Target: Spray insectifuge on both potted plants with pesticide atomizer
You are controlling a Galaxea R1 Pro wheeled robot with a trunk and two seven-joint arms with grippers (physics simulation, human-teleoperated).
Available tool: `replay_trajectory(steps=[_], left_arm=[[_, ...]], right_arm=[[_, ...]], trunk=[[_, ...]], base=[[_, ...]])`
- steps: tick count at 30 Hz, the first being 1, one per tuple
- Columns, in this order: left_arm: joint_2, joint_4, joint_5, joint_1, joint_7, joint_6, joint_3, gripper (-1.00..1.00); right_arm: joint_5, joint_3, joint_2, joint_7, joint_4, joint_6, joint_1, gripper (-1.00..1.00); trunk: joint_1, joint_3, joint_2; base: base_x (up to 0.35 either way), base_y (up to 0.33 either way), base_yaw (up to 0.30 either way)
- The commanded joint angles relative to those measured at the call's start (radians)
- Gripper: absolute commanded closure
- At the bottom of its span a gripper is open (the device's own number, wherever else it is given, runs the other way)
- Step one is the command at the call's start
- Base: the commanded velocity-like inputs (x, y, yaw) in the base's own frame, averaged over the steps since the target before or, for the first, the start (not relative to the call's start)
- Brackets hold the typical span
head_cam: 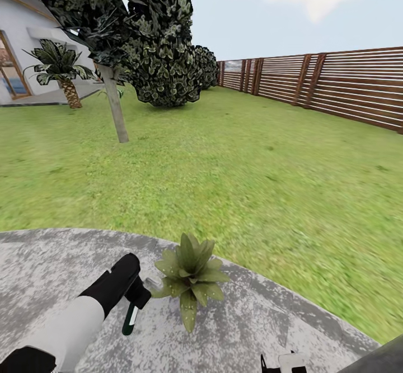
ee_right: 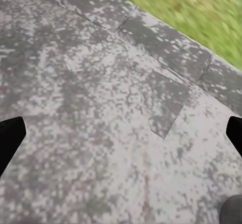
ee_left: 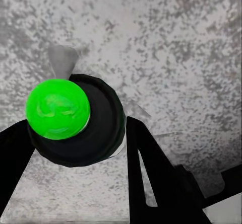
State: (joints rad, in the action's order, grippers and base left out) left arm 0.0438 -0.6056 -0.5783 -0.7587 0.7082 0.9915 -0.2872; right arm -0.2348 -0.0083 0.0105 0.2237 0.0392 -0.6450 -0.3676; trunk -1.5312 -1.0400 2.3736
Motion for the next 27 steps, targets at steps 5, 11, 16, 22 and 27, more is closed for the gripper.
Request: replay_trajectory(steps=[5,11,16,22,27], left_arm=[[0.038,0.003,-0.075,-0.019,0.242,0.001,-0.089,1.00],[0.041,0.020,-0.111,-0.005,0.248,-0.002,-0.093,1.00],[0.045,0.043,-0.115,0.001,0.247,-0.003,-0.093,1.00],[0.041,0.046,-0.117,0.001,0.244,-0.004,-0.094,1.00],[0.038,0.046,-0.118,0.001,0.243,-0.004,-0.095,1.00]], right_arm=[[-0.011,-0.001,0.000,0.009,-0.001,-0.001,-0.001,-1.00],[-0.011,-0.001,-0.001,0.009,-0.001,-0.001,-0.001,-1.00],[-0.011,-0.001,-0.001,0.009,-0.002,-0.001,-0.001,-1.00],[-0.011,-0.001,-0.001,0.009,-0.002,-0.001,-0.001,-1.00],[-0.011,-0.001,-0.001,0.009,-0.002,-0.001,-0.001,-1.00]], trunk=[[0.000,-0.001,0.000],[0.000,-0.001,0.000],[0.000,-0.001,0.000],[0.000,-0.001,0.000],[0.000,-0.001,0.000]], base=[[0.000,0.000,0.000],[0.000,0.000,0.000],[0.000,0.000,0.000],[0.132,0.083,0.000],[0.177,0.023,0.000]])
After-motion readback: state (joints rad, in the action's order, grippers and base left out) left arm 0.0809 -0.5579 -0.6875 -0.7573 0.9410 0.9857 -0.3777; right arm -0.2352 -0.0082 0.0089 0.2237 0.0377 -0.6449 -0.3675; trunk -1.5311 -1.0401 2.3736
